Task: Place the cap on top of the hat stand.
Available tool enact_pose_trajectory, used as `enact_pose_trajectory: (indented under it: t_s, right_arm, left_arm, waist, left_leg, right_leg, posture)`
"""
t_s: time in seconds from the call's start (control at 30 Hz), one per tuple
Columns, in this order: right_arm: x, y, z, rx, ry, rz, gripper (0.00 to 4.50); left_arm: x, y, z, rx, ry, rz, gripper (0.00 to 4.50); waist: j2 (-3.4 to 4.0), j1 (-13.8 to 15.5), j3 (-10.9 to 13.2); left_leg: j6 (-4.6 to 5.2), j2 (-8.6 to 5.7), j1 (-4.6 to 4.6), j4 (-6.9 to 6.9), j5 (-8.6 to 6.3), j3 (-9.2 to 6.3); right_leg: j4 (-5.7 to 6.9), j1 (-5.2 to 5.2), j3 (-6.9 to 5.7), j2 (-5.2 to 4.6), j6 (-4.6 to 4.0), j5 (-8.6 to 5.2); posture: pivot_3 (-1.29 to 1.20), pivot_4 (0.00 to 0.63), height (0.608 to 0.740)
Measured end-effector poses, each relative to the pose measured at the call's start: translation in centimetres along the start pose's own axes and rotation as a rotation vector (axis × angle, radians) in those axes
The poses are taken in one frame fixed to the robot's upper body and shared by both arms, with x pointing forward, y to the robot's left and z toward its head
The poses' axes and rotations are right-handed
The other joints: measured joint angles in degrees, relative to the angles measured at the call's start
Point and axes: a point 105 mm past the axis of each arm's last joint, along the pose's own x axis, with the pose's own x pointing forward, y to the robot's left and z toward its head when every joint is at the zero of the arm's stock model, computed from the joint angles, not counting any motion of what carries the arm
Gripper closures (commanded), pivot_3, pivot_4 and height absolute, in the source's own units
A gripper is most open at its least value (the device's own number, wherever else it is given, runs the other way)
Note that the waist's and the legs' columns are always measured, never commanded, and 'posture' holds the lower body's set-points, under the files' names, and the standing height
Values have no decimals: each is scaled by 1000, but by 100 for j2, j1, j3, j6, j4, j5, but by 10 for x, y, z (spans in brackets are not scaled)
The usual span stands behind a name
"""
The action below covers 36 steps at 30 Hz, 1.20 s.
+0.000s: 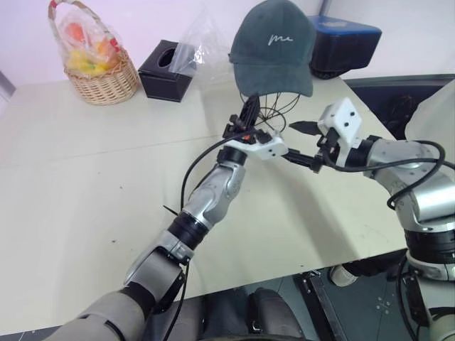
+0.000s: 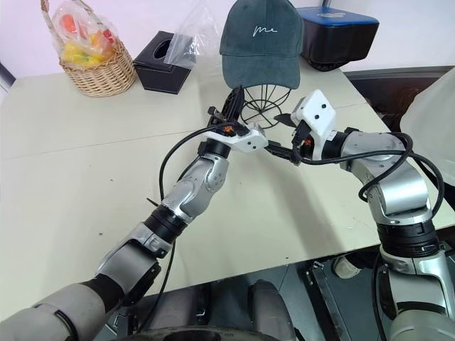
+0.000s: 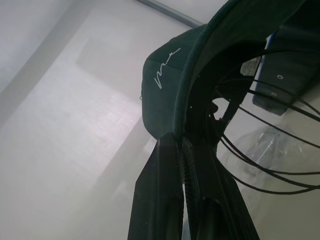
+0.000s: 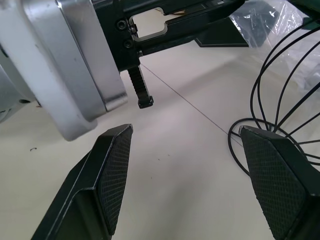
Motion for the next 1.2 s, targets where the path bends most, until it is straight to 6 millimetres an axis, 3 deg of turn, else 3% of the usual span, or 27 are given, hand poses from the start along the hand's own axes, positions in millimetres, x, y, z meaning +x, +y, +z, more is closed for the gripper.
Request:
enact_pose_trajectory:
  t_s: [0.3, 0.67, 0.9, 1.2]
  right_arm:
    - [-2, 1, -4, 8, 15, -1, 1013]
    - [-4, 1, -13, 31, 52, -8, 1013]
    - [-6, 1, -6, 14, 31, -13, 1013]
    - [-6, 2, -5, 14, 25, -10, 1013]
  left_arm:
    - [-4, -10, 9, -21, 1, -24, 4489]
    - [-13, -26, 2, -42, 41, -78, 4489]
    - [-32, -52, -6, -23, 58, -181, 4489]
    - [-36, -60, -2, -1, 21, -248, 4489]
  waist:
    - [0, 1, 0]
    - [0, 2, 0]
    - [0, 1, 0]
    - [0, 4, 0]
  left_leg:
    - [0, 0, 0, 0, 0, 0]
    - [0, 0, 0, 0, 0, 0]
    - [0, 0, 0, 0, 0, 0]
    - [0, 0, 1, 1, 0, 0]
  right_leg:
    - [0, 0, 0, -1, 0, 0]
    - [0, 0, 0, -1, 0, 0]
    - [0, 0, 0, 0, 0, 0]
    - [0, 2, 0, 0, 0, 0]
  posture:
    - [0, 150, 740]
    - [0, 150, 740]
    - [0, 150, 740]
    - [0, 150, 740]
